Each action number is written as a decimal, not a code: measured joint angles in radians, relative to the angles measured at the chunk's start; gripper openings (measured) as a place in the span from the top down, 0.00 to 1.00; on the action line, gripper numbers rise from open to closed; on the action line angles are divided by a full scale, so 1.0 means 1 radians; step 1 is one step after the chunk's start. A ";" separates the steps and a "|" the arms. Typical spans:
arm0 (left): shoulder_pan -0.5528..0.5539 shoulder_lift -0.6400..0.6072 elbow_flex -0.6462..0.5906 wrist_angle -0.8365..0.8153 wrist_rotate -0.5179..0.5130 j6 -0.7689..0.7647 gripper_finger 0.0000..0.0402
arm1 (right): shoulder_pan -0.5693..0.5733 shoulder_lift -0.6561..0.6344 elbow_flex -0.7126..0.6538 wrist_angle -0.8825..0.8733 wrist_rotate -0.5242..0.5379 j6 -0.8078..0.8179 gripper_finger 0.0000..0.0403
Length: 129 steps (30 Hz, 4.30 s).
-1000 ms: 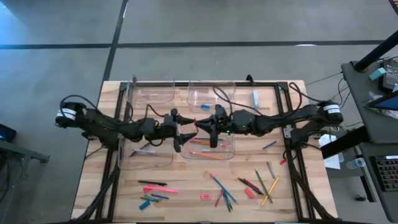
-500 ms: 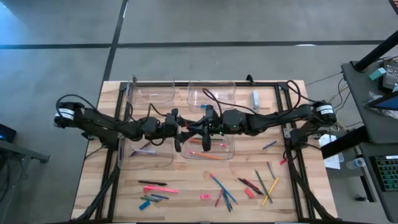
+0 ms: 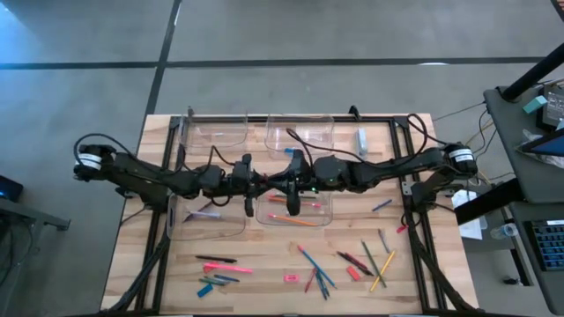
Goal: Sort crayons/erasers/pens/pencils in bins
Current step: Put the top red crayon into the top left transparent bin, then put the top blue crayon into the top left transparent bin
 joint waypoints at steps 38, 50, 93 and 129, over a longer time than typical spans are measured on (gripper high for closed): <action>0.777 -0.004 0.412 -1.335 -0.395 0.426 0.47 | 0.067 -0.446 -0.234 -0.615 0.296 -0.116 0.48; 0.451 -0.337 0.068 -0.602 0.304 0.094 0.40 | 0.104 -0.626 -0.437 -0.971 0.251 0.246 0.49; 0.182 -0.280 -0.336 0.327 0.289 0.042 0.40 | 0.023 -0.174 -0.537 -1.328 -0.109 0.376 0.49; 0.181 -0.164 -0.279 0.332 0.285 0.008 0.40 | -0.066 -0.289 -0.522 -1.221 -0.090 0.336 0.96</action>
